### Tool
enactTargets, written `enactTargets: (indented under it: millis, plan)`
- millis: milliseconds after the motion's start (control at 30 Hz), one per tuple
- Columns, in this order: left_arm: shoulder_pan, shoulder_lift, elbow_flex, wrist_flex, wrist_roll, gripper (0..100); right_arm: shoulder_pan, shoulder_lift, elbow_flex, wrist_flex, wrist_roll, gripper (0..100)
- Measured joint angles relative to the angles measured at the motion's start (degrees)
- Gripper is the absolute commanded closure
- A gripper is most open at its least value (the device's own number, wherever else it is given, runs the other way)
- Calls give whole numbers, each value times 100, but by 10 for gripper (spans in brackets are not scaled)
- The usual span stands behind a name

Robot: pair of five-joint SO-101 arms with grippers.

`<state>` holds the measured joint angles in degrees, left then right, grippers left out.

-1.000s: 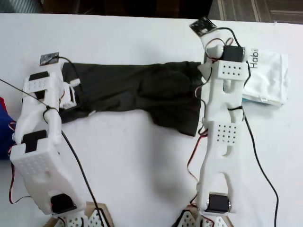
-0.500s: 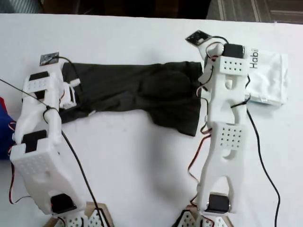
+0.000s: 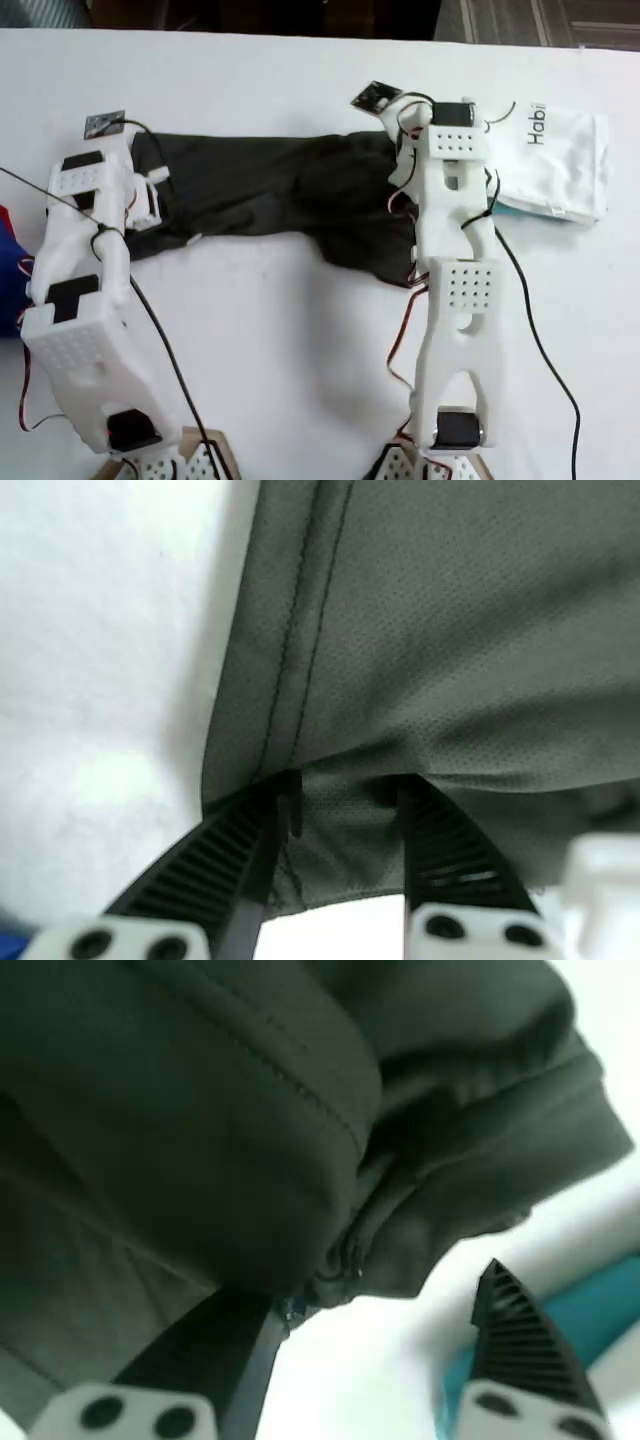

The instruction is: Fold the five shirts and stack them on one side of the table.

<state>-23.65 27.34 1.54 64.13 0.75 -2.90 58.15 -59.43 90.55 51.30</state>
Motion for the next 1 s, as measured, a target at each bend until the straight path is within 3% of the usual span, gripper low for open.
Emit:
enactTargets:
  millis: [100, 633, 700, 867, 1000]
  plan:
    - [0, 0, 0, 0, 0, 832, 0, 79, 0, -18, 193, 981]
    - [0, 0, 0, 0, 0, 832, 677, 9, -1134, 949, 255, 977]
    - [0, 0, 0, 0, 0, 832, 677, 35, -1134, 949, 255, 952]
    - [0, 0, 0, 0, 0, 832, 703, 404, -1143, 949, 255, 735]
    - [0, 0, 0, 0, 0, 832, 712, 387, -1486, 949, 246, 724]
